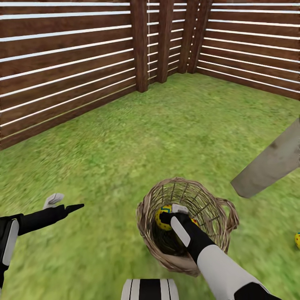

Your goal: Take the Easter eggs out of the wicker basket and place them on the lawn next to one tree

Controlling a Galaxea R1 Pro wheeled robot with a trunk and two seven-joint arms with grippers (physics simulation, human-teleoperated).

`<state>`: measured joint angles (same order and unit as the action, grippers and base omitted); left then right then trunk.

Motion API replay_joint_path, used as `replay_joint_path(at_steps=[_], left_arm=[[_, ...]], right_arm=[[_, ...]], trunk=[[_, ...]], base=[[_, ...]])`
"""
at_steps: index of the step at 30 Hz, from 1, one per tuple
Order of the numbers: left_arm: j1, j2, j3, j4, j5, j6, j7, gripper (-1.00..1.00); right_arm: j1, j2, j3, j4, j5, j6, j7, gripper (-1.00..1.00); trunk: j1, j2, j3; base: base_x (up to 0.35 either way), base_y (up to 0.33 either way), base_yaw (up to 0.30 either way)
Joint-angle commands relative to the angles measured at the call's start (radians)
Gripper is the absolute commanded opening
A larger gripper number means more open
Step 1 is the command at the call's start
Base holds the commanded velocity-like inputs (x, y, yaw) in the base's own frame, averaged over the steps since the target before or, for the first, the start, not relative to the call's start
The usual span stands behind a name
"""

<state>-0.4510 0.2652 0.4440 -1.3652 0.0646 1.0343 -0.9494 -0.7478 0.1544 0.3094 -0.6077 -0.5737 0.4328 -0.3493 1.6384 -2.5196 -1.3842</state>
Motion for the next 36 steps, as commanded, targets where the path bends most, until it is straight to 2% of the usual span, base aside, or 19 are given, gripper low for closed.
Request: replay_joint_path(at_steps=[1,4,11,32,36], left_arm=[[-0.001,0.0,0.001,0.0,0.006,0.009,0.001,1.0],[0.0,0.0,0.001,0.0,0.006,0.009,0.001,1.0],[0.0,0.0,0.003,0.0,0.007,0.009,0.001,1.0],[-0.001,0.0,0.007,0.0,0.009,0.01,0.0,1.0],[-0.001,0.0,0.011,0.0,0.009,0.01,-0.001,1.0]], right_arm=[[-0.001,-0.001,0.005,-0.001,-0.011,0.005,-0.028,-1.0],[-0.001,-0.001,0.004,-0.001,-0.011,0.048,-0.062,-1.0],[-0.002,-0.001,0.002,-0.001,-0.011,0.085,-0.066,-1.0],[-0.024,0.004,-0.001,0.0,-0.014,0.096,-0.066,-1.0],[-0.025,0.003,-0.001,-0.001,-0.019,0.126,-0.066,-1.0]], trunk=[[-0.001,0.0,0.003],[-0.002,0.001,0.015],[-0.005,0.002,0.042],[-0.015,0.007,0.123],[-0.016,0.008,0.139]], base=[[0.0,0.0,0.0],[0.0,0.0,0.0],[0.0,0.0,0.0],[-0.053,0.0,0.0],[-0.134,0.0,0.0]])
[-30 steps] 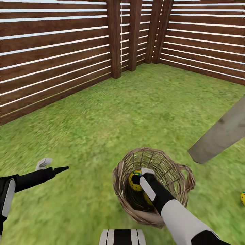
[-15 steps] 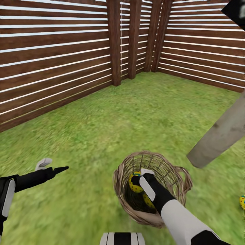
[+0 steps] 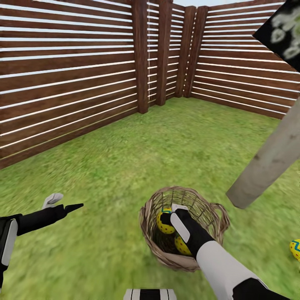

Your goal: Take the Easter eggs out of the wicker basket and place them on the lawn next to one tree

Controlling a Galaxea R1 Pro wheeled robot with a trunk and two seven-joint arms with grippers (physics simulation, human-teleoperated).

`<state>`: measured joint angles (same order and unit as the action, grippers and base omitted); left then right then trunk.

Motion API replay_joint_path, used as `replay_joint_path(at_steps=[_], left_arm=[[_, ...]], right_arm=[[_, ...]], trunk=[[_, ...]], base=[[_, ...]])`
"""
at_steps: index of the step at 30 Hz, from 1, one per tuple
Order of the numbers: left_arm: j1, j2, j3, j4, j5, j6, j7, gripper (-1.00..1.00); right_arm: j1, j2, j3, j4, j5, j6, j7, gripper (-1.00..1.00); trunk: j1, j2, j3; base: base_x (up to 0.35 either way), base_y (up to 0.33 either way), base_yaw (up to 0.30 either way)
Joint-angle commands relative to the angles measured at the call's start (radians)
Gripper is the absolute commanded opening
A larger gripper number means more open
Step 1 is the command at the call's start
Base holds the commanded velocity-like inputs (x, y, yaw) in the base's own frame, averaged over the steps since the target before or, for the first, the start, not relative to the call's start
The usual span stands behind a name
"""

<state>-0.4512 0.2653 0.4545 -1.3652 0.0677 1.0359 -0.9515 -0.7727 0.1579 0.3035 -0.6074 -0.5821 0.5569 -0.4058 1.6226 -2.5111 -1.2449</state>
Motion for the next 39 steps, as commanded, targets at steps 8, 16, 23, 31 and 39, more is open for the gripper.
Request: replay_joint_path(at_steps=[8,16,23,31,39], left_arm=[[0.0,0.001,0.001,0.0,0.007,0.009,0.0,1.0],[-0.001,0.002,0.001,0.0,0.006,0.009,0.0,1.0],[-0.001,0.0,0.001,0.0,0.006,0.009,0.0,1.0],[-0.001,0.0,0.001,0.0,0.006,0.009,0.0,1.0],[0.0,0.0,-0.001,0.0,0.006,0.009,0.0,1.0]], right_arm=[[-0.002,-0.001,0.003,-0.002,-0.015,0.025,-0.009,-1.0],[-0.002,-0.003,0.003,-0.002,-0.015,0.051,-0.007,-1.0],[-0.002,-0.003,0.003,-0.002,-0.015,0.055,-0.008,-1.0],[-0.011,-0.012,0.001,-0.001,-0.015,0.082,-0.008,-1.0],[-0.017,-0.014,-0.001,-0.001,-0.015,0.098,-0.008,-1.0]], trunk=[[-0.004,0.002,0.03],[-0.008,0.003,0.061],[-0.011,0.005,0.088],[-0.015,0.007,0.119],[-0.018,0.009,0.15]], base=[[-0.049,0.0,0.0],[-0.047,0.0,0.0],[-0.087,0.0,0.0],[-0.086,0.0,0.0],[-0.024,0.0,0.0]])
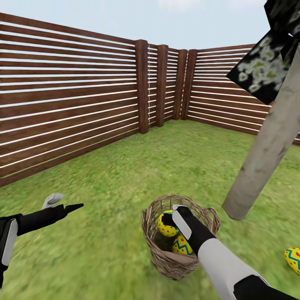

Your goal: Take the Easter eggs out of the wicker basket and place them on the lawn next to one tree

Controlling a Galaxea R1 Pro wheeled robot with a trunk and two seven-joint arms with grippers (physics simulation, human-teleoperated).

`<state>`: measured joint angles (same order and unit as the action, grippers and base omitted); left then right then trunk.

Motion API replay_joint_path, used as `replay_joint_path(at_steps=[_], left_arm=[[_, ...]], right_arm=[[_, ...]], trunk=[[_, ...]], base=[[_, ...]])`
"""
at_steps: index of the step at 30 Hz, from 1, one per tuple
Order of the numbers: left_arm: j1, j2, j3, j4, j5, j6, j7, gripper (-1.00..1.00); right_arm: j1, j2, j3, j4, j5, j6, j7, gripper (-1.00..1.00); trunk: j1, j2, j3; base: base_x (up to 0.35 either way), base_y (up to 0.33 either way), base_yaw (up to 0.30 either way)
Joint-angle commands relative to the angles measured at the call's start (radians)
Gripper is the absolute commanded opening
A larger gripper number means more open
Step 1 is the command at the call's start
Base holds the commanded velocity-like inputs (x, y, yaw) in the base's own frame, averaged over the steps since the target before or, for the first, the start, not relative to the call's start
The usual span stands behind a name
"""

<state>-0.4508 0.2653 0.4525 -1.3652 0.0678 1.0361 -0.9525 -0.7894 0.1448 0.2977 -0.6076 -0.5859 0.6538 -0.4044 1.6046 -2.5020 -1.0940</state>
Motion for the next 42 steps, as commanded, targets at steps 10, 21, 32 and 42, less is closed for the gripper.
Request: replay_joint_path(at_steps=[10,21,32,42], left_arm=[[-0.001,0.0,0.003,0.0,0.006,0.009,0.001,1.0],[-0.001,0.002,0.003,0.0,0.006,0.009,0.001,1.0],[-0.001,0.0,0.001,0.0,0.006,0.009,0.001,1.0],[-0.001,0.0,-0.001,0.0,0.006,0.009,0.001,1.0]], right_arm=[[-0.014,-0.005,-0.079,-0.004,-0.011,0.104,-0.035,-1.0],[-0.014,-0.003,-0.082,-0.006,-0.011,0.11,-0.045,-1.0],[-0.014,-0.005,-0.082,-0.009,-0.011,0.11,-0.044,-1.0],[-0.014,-0.004,-0.083,-0.011,-0.011,0.111,-0.041,-1.0]], trunk=[[-0.005,0.002,0.038],[-0.047,0.079,0.072],[-0.089,0.156,0.107],[-0.127,0.226,0.138]], base=[[-0.028,0.0,0.0],[-0.049,0.0,0.0],[-0.002,0.0,0.0],[-0.073,0.0,0.0]])
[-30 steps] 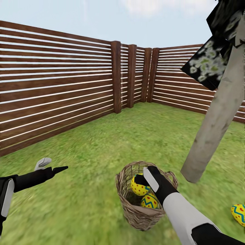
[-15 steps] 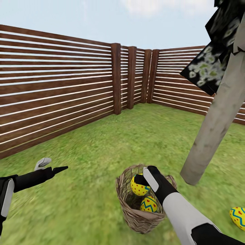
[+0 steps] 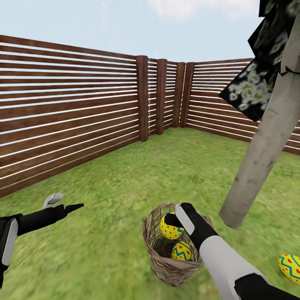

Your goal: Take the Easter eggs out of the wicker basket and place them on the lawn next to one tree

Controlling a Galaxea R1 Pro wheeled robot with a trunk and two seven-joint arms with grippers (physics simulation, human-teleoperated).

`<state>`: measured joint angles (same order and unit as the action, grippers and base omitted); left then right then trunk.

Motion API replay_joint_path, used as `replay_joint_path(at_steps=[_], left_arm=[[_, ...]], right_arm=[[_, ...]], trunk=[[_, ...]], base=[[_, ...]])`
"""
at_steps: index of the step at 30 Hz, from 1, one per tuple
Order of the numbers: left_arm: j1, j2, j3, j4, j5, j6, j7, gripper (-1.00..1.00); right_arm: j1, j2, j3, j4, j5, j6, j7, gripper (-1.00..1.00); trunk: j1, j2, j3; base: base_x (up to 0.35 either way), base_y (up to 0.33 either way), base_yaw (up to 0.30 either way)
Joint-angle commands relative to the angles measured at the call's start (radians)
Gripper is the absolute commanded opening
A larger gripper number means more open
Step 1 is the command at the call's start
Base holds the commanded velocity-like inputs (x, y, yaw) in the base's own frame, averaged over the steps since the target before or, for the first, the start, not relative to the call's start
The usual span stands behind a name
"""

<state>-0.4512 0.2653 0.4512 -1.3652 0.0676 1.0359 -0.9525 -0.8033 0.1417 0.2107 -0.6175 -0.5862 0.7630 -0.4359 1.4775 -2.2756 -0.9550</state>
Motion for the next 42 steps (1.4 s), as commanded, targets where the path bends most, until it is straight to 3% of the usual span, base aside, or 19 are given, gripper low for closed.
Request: replay_joint_path(at_steps=[1,22,25,27,28,31,33,42], left_arm=[[-0.001,0.0,0.001,0.0,0.006,0.009,0.001,1.0],[0.0,0.0,0.004,0.0,0.007,0.009,0.001,1.0],[-0.001,0.0,0.004,0.0,0.007,0.009,0.001,1.0],[-0.001,0.0,0.003,0.0,0.006,0.009,0.001,1.0],[-0.001,0.0,0.003,0.0,0.006,0.009,0.001,1.0],[-0.001,0.0,0.002,0.0,0.006,0.009,0.001,1.0],[-0.001,0.0,0.003,0.0,0.006,0.009,0.001,1.0],[-0.001,0.0,0.004,-0.001,0.006,0.009,0.001,1.0]], right_arm=[[-0.001,-0.001,0.004,-0.001,-0.011,0.002,-0.01,-1.0],[0.001,-0.006,0.004,-0.014,-0.011,0.001,-0.004,-1.0],[0.017,-0.011,0.004,-0.145,-0.011,0.031,-0.006,-1.0],[0.043,-0.054,-0.027,-0.291,-0.018,0.093,-0.005,-1.0],[0.053,-0.063,-0.047,-0.325,-0.026,0.109,-0.005,-1.0],[0.102,-0.078,-0.166,-0.44,-0.069,0.17,-0.005,-1.0],[0.127,-0.08,-0.212,-0.502,-0.078,0.182,-0.004,-1.0],[0.137,-0.079,-0.225,-0.554,-0.081,0.174,0.0,-1.0]], trunk=[[-0.004,0.007,0.002],[-0.085,0.154,0.068],[-0.096,0.175,0.077],[-0.104,0.189,0.084],[-0.108,0.196,0.087],[-0.119,0.217,0.096],[-0.127,0.231,0.103],[-0.161,0.294,0.131]], base=[[-0.001,0.0,0.0],[-0.04,0.0,0.0],[0.0,0.0,0.0],[0.0,0.0,0.0],[0.0,0.0,0.0],[0.0,0.0,0.0],[-0.108,0.0,0.0],[-0.309,0.0,0.0]])
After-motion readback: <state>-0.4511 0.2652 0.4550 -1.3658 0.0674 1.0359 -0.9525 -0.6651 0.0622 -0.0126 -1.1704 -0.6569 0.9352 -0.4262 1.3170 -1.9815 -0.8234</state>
